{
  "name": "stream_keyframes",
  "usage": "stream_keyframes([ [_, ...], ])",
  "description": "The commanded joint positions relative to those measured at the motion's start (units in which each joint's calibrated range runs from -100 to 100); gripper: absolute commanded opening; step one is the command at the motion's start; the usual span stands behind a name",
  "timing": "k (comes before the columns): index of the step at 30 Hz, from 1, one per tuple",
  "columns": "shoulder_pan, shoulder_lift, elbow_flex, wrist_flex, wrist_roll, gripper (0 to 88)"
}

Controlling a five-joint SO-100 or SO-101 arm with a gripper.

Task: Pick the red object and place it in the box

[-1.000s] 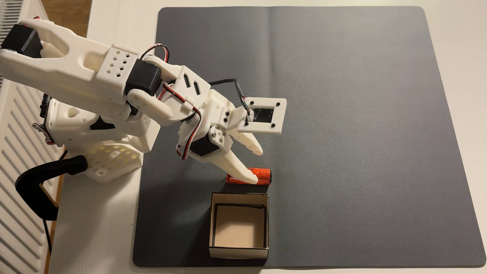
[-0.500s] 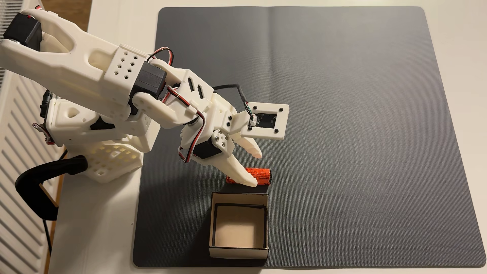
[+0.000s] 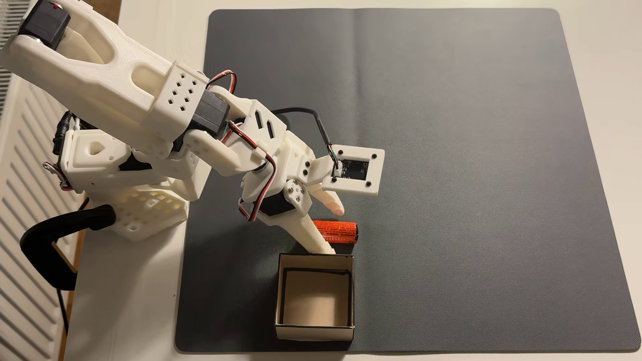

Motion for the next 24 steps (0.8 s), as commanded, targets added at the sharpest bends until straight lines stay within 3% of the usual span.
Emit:
stream_keyframes([
  [1,0.0,0.52,-0.18,-0.8,0.04,25.0],
  [6,0.0,0.52,-0.18,-0.8,0.04,22.4],
  [15,0.07,0.52,-0.36,-0.8,0.04,0.7],
  [24,-0.3,0.09,-6.71,3.05,0.04,0.8],
])
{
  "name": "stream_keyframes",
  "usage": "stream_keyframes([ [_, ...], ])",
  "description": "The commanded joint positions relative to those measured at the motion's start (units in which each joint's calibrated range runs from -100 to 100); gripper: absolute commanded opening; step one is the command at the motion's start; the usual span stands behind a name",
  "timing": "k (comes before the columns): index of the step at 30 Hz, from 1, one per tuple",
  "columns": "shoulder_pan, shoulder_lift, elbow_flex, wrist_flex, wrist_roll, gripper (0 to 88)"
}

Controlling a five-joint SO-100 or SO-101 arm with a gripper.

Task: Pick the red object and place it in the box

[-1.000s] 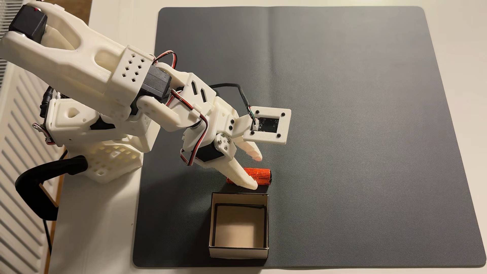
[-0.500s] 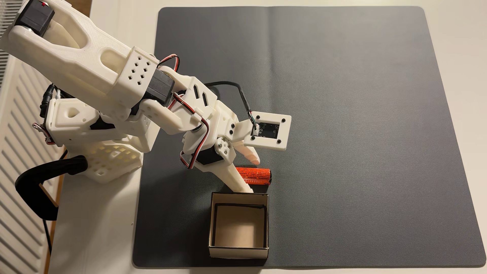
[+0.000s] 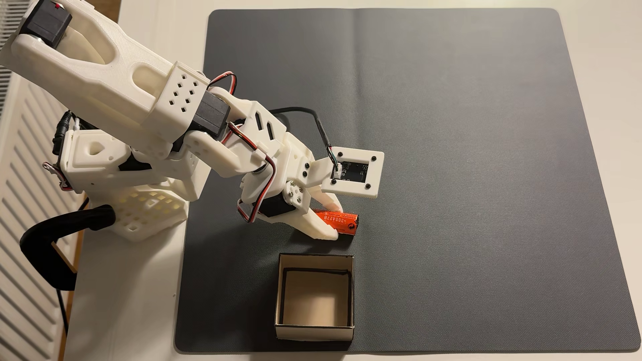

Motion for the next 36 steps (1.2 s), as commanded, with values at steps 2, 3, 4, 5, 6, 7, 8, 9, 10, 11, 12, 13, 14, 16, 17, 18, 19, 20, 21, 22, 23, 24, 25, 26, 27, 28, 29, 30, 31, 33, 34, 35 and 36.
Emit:
stream_keyframes([
  [2,-0.59,-1.87,-8.6,7.69,-0.01,0.8],
  [3,-0.67,-3.23,-10.68,10.48,-0.06,0.8],
  [4,-0.67,-4.76,-12.68,13.19,-0.06,0.8],
  [5,-0.67,-6.37,-14.13,15.64,-0.06,0.7],
  [6,-0.74,-8.07,-15.49,18.09,-0.06,0.7],
  [7,-0.74,-10.03,-16.67,20.54,-0.06,0.7],
  [8,-0.67,-11.98,-17.85,23.16,-0.06,0.7],
  [9,-0.37,-14.2,-18.85,25.61,-0.06,0.7],
  [10,-0.07,-16.41,-19.84,27.88,-0.01,0.7],
  [11,0.07,-18.62,-20.48,29.8,-0.01,0.7],
  [12,0.89,-21.08,-20.75,31.46,0.04,0.7],
  [13,1.86,-23.29,-20.84,32.6,0.09,0.7],
  [14,3.04,-25.68,-20.84,33.56,0.77,0.7],
  [16,5.57,-29.84,-20.66,34.7,2.8,0.7],
  [17,7.05,-31.54,-20.57,35.05,3.69,0.7],
  [18,8.54,-32.82,-20.57,35.57,4.26,0.7],
  [19,10.1,-34.09,-20.39,36.01,4.47,0.7],
  [20,11.36,-34.77,-20.12,36.09,4.58,0.7],
  [21,12.55,-35.2,-19.39,35.57,4.63,0.7],
  [22,13.51,-35.37,-18.76,35.4,4.68,0.7],
  [23,14.33,-35.37,-18.21,35.31,4.68,0.7],
  [24,15.14,-35.28,-17.39,34.78,4.73,0.7],
  [25,15.81,-35.37,-16.31,34.08,4.73,0.8],
  [26,16.33,-35.62,-15.04,33.21,4.73,1.1],
  [27,16.7,-35.79,-13.86,32.34,4.73,1.3],
  [28,17.07,-35.79,-12.77,31.29,4.73,1.3],
  [29,17.37,-35.79,-11.77,30.33,4.73,1.3],
  [30,17.67,-35.54,-10.77,29.28,4.73,1.4],
  [31,17.89,-35.54,-9.59,28.31,4.73,1.4],
  [33,17.97,-35.79,-7.24,26.48,4.73,1.5],
  [34,17.97,-35.88,-6.42,25.78,4.73,1.5],
  [35,17.97,-35.88,-5.6,25.26,4.73,1.5],
  [36,17.97,-35.88,-5.06,25.08,4.73,1.5],
])
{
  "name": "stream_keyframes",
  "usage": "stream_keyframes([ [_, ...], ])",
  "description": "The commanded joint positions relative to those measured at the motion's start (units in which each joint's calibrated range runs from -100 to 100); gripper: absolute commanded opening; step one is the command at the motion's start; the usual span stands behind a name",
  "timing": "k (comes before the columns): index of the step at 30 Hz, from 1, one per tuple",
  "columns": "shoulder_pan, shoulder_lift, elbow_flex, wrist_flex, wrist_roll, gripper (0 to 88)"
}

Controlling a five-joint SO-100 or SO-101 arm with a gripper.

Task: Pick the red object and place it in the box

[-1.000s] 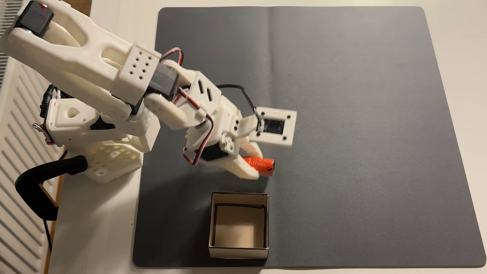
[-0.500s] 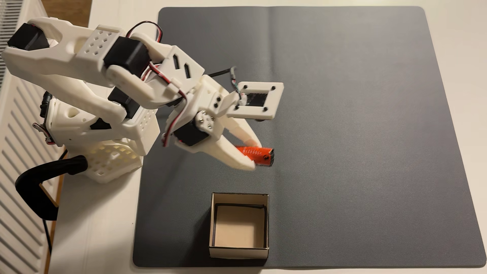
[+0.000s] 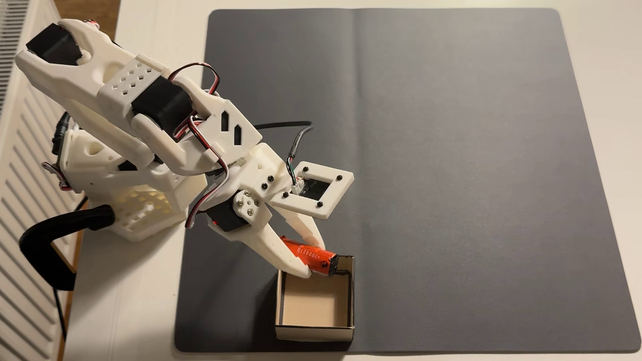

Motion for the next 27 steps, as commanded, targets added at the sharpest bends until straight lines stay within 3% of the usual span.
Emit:
stream_keyframes([
  [1,0.67,-0.61,0.96,-1.96,0.04,1.6],
  [7,0.22,-0.61,1.69,-2.05,0.04,2.3],
  [22,-0.07,-0.69,2.23,-2.05,-0.28,22.1],
  [27,-2.38,-0.69,-1.13,-1.09,-0.85,17.6],
])
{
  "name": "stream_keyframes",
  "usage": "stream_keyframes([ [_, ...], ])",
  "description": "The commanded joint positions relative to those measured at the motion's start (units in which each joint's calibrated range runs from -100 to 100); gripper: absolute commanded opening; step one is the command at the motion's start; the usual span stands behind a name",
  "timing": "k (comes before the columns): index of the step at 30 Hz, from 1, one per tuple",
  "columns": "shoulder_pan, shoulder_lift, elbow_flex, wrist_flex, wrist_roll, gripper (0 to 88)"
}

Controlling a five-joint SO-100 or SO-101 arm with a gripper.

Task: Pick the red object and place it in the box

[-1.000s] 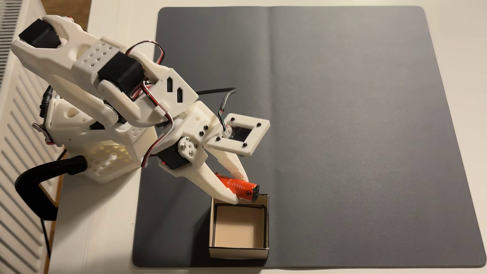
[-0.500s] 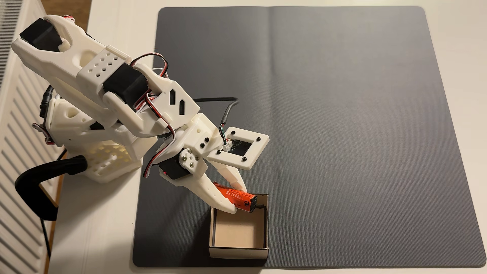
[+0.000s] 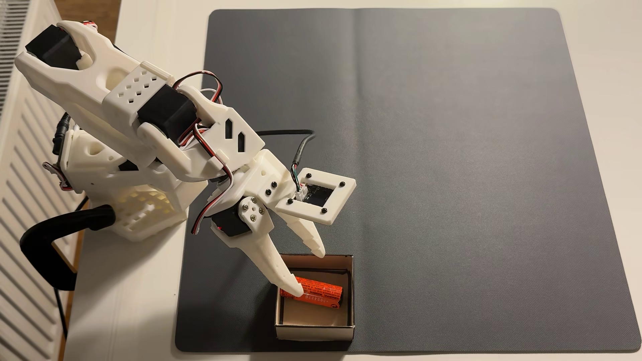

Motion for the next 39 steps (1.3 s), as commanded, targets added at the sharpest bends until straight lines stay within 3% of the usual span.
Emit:
stream_keyframes([
  [1,-2.75,-0.52,-4.95,0.3,-1.05,14.9],
  [5,-6.68,-0.52,-11.57,5.81,-5.42,0.0],
  [8,-10.1,-0.6,-15.65,10.62,-7.87,0.7],
  [14,-19.67,-2.73,-24.63,18.48,-8.19,0.7],
  [22,-32.0,-12.17,-21.91,25.39,-7.82,0.8],
  [31,-31.77,-12.08,-10.48,28.89,-7.77,0.8],
  [39,-25.98,-12.0,3.48,28.89,-7.72,0.8],
])
